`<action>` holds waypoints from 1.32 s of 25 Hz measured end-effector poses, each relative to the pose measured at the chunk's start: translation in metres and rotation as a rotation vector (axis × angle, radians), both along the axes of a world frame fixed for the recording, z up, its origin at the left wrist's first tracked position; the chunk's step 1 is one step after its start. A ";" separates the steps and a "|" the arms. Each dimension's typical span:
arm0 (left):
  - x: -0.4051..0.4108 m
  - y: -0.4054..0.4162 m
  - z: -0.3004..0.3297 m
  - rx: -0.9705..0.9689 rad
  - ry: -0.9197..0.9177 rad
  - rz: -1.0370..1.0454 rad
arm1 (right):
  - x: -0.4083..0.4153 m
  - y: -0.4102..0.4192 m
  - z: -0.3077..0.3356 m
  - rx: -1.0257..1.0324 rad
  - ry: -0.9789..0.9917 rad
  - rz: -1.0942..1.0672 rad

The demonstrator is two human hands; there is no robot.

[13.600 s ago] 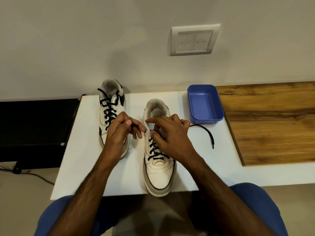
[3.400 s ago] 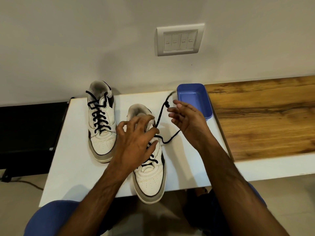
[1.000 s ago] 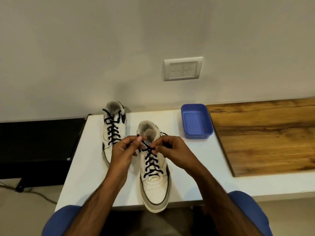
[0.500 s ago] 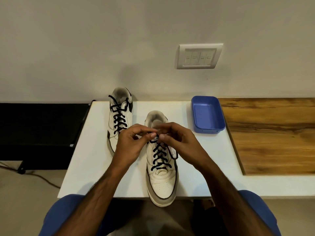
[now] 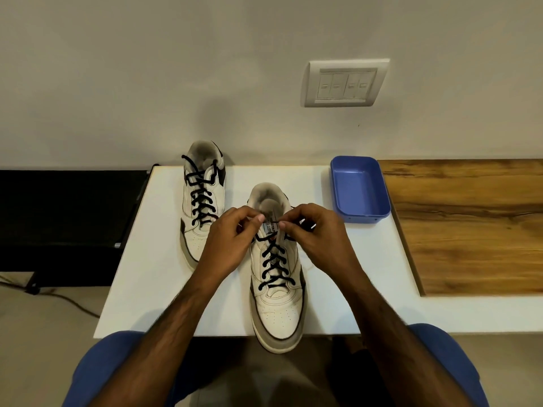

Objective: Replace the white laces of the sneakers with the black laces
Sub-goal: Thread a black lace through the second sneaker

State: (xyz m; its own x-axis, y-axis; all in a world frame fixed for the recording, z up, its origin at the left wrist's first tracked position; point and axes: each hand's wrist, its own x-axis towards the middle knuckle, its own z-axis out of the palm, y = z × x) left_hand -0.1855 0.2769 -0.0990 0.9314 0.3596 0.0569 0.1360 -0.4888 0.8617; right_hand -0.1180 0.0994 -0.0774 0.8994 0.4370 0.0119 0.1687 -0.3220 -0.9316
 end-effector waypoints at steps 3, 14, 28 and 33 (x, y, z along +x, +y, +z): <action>0.001 0.006 0.004 -0.082 0.032 -0.017 | -0.004 0.009 -0.004 -0.154 -0.182 0.031; -0.002 0.015 0.000 -0.133 0.031 -0.106 | -0.005 0.027 -0.010 -0.341 -0.334 0.122; -0.014 0.014 -0.005 -0.059 -0.007 -0.025 | -0.022 0.040 -0.016 -0.491 -0.540 -0.025; -0.016 0.013 -0.004 -0.001 0.013 0.011 | -0.018 0.037 -0.012 -0.527 -0.451 0.034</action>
State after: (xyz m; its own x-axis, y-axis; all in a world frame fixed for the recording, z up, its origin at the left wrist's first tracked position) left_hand -0.2017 0.2898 -0.1034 0.9281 0.3697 0.0443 0.1527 -0.4864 0.8603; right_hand -0.1359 0.1360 -0.0893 0.8424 0.5147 0.1595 0.5203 -0.6999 -0.4893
